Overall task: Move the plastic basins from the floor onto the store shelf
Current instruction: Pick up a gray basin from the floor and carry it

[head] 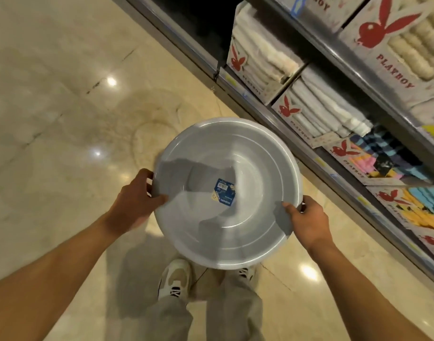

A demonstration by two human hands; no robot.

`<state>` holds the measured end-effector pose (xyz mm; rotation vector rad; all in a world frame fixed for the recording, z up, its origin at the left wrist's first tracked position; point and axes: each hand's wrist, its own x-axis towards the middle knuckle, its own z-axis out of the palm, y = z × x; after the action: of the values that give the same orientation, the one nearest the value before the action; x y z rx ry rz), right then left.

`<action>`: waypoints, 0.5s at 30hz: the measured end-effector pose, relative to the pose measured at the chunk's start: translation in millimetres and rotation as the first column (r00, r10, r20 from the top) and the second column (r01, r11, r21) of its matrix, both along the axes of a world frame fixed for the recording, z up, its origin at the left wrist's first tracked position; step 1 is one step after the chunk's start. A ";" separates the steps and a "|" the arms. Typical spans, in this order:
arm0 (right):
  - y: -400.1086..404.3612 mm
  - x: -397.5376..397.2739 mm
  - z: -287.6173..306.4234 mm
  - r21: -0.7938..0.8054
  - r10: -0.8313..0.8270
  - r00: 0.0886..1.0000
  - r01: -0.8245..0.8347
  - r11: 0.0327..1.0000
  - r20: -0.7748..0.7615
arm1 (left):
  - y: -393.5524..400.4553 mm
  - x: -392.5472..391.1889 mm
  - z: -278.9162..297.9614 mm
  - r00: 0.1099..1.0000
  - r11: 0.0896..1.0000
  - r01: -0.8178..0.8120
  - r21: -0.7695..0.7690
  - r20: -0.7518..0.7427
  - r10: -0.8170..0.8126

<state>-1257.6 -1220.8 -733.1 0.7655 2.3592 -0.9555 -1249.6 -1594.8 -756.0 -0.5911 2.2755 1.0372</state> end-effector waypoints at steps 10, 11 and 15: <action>11.3 -48.8 -79.5 0.078 0.129 0.983 -0.140 0.987 0.133 | 18.7 -4.0 -68.7 0.992 0.995 -0.098 0.007 0.077 0.098; 11.5 -52.6 -85.5 0.084 0.136 0.981 -0.148 0.985 0.138 | 21.8 -4.1 -74.3 0.989 0.994 -0.113 -0.003 0.099 0.113; 10.3 -65.9 -108.8 0.103 0.191 0.968 -0.209 0.972 0.164 | 32.1 -8.8 -91.3 0.982 0.988 -0.146 -0.047 0.115 0.151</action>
<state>-1323.5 -1210.5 -841.9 0.6069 2.3216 -0.6518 -1258.4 -1562.8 -847.3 -0.8272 2.1782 1.0024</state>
